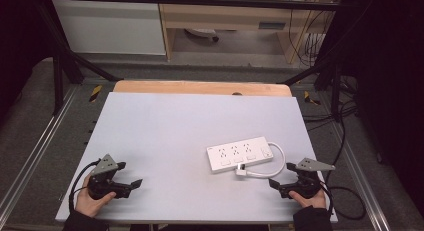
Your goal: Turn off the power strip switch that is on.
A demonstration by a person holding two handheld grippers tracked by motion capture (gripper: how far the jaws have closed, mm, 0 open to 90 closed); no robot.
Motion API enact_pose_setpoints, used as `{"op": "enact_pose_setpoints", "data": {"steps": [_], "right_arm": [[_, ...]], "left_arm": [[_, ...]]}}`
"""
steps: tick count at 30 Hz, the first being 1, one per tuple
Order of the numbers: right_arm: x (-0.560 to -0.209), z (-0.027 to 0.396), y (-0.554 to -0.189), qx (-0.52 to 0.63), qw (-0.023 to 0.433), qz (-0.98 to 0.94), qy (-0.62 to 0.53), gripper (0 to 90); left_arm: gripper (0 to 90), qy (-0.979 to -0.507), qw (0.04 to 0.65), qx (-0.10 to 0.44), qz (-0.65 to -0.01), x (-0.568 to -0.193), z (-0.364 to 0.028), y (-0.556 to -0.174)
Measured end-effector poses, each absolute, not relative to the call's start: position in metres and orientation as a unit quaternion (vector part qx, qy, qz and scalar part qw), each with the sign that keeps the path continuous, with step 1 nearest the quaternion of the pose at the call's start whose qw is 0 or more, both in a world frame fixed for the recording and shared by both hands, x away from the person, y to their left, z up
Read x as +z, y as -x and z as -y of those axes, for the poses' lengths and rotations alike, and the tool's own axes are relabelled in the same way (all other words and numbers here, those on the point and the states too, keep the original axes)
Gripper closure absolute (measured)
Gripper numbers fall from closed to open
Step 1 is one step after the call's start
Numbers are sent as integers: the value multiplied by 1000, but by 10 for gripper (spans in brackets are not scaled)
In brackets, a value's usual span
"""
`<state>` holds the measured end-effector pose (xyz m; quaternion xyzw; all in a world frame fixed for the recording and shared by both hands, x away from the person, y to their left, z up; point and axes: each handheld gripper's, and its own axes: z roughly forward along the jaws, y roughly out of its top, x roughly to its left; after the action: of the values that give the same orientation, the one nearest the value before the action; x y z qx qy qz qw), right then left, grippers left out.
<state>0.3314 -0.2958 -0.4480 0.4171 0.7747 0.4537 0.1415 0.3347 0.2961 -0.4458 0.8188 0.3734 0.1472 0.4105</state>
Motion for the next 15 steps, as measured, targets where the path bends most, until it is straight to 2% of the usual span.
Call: {"op": "enact_pose_setpoints", "data": {"steps": [15], "right_arm": [[-449, 293, -331, 443, 148, -779, -418, 10]], "left_arm": [[87, -820, 411, 142, -373, -447, -295, -334]]}}
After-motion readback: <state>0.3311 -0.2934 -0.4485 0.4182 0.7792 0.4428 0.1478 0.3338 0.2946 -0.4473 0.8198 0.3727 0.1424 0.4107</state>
